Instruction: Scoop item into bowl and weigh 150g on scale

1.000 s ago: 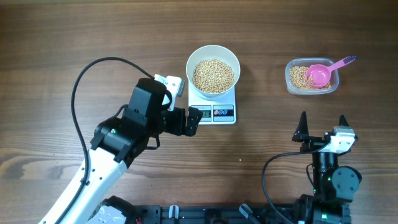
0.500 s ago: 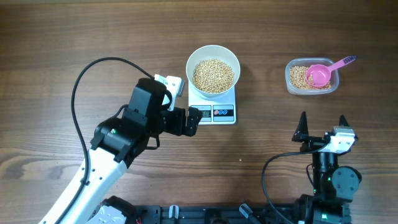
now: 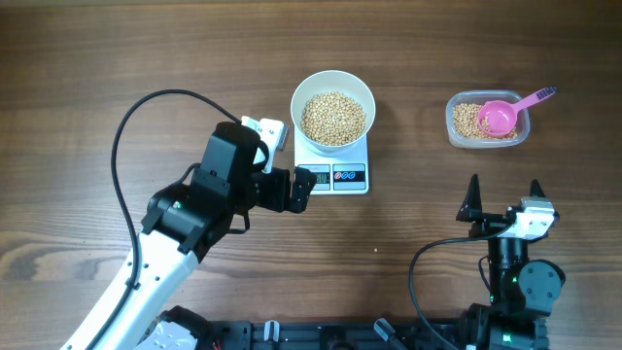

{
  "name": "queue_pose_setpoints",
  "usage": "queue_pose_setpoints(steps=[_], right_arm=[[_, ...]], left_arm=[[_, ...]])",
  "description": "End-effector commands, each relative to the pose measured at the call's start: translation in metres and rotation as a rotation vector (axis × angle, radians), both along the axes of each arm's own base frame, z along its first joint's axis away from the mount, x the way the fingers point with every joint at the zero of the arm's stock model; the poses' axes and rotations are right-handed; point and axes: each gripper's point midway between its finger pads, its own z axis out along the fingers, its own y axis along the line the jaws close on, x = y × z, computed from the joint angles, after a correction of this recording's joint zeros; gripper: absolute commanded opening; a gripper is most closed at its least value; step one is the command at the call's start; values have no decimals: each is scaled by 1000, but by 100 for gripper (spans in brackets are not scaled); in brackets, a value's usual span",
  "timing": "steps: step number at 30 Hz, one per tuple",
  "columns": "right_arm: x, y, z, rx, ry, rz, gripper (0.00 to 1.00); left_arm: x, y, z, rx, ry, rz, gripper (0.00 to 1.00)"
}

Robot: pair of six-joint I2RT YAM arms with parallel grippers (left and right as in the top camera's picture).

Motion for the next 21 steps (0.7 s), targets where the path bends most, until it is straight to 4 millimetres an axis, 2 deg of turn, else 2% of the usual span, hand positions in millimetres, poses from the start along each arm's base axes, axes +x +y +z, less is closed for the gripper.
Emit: queue_pose_setpoints(steps=[1, 21], right_arm=[[-1, 0, 3, -15, -13, -3, 100], [-1, 0, 3, -15, -13, -3, 100]], left_arm=[[0, -2, -1, 4, -2, -8, 100], [0, -2, -1, 4, -2, -8, 100]])
